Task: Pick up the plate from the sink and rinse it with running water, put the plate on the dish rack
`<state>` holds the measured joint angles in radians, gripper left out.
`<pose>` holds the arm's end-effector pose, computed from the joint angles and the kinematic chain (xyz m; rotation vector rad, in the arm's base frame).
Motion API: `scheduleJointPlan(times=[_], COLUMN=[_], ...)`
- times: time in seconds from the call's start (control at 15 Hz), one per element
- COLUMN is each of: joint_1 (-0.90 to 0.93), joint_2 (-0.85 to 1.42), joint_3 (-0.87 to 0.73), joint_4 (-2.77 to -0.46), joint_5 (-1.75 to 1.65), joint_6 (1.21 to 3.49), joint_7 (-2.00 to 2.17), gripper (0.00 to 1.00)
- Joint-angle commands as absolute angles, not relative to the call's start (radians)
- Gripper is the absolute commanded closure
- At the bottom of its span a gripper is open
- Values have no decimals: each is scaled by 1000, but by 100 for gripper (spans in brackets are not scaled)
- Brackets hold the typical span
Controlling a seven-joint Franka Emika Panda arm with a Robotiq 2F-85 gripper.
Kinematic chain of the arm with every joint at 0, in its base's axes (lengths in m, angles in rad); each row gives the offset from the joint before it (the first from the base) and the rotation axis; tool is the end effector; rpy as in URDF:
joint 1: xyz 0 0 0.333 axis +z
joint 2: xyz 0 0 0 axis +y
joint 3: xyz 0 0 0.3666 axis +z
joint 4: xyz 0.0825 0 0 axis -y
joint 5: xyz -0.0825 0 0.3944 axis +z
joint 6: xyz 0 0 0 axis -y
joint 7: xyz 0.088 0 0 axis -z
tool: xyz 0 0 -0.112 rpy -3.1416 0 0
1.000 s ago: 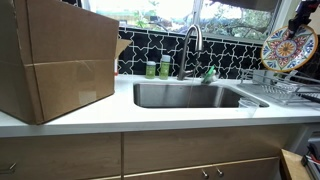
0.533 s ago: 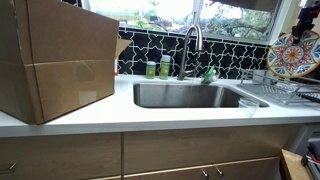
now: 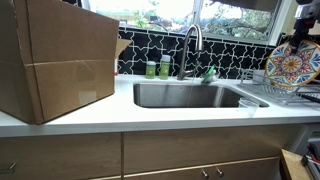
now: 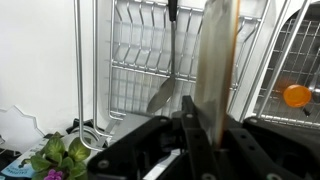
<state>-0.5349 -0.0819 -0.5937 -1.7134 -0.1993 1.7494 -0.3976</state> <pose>0.2085 -0.5167 0.6556 2.7766 -1.0239 -0.0441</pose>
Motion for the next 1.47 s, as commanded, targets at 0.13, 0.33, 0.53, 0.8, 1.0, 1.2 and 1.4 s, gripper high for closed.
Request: scheduleJointPlan(times=[0.13,0.33,0.53,0.8,1.0,1.2,1.4], joint_1=[-522,-520,-521,-523,-521,-523,-524], joint_2=[-122,-121,-115,-111,-114,-110,-106], joint_3=[-599,-599,-601,-602,-600,-600,-601], joint_4=[-1777,-1792,-1803,-1818,-1834,-1846,-1851], joint_5=[-166,-157,-158,-166,-172,-194,-194], joint_6=[1798,1819,1839,1864,1867,1875,1883], joint_7=[-369,-372,-368,-365,-365,-360,-349], gripper=[97,97,97,97,97,97,97])
